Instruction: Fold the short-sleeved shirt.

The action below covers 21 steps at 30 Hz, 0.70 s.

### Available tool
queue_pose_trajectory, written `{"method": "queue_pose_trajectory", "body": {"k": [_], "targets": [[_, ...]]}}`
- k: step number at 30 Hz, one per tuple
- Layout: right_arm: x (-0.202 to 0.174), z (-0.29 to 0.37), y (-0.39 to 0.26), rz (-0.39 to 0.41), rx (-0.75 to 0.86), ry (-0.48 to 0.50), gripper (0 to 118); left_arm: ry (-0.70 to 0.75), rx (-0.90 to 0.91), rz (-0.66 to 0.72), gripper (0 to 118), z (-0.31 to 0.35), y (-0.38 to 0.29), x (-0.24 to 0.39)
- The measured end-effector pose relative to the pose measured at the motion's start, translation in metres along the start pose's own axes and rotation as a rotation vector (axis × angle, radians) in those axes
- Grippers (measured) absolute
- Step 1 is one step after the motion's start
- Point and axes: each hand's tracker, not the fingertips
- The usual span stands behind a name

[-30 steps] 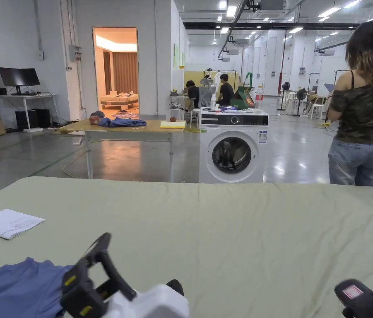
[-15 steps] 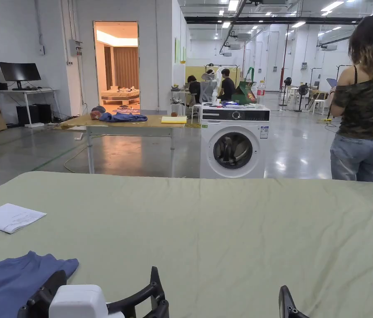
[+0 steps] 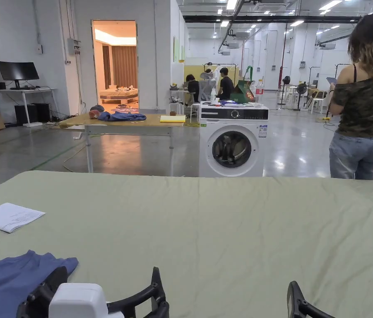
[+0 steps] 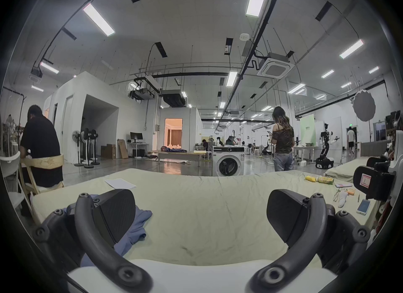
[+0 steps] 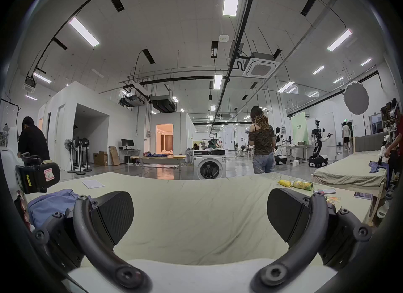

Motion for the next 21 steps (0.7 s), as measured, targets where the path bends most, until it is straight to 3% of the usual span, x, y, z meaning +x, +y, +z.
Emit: {"method": "queue_pose_trajectory", "body": {"k": [21], "targets": [[0.0031, -0.0006, 0.0033, -0.016, -0.03, 0.008, 118, -0.023, 0.0, 0.001, 109, 0.0015, 0.0044, 0.0038]]}}
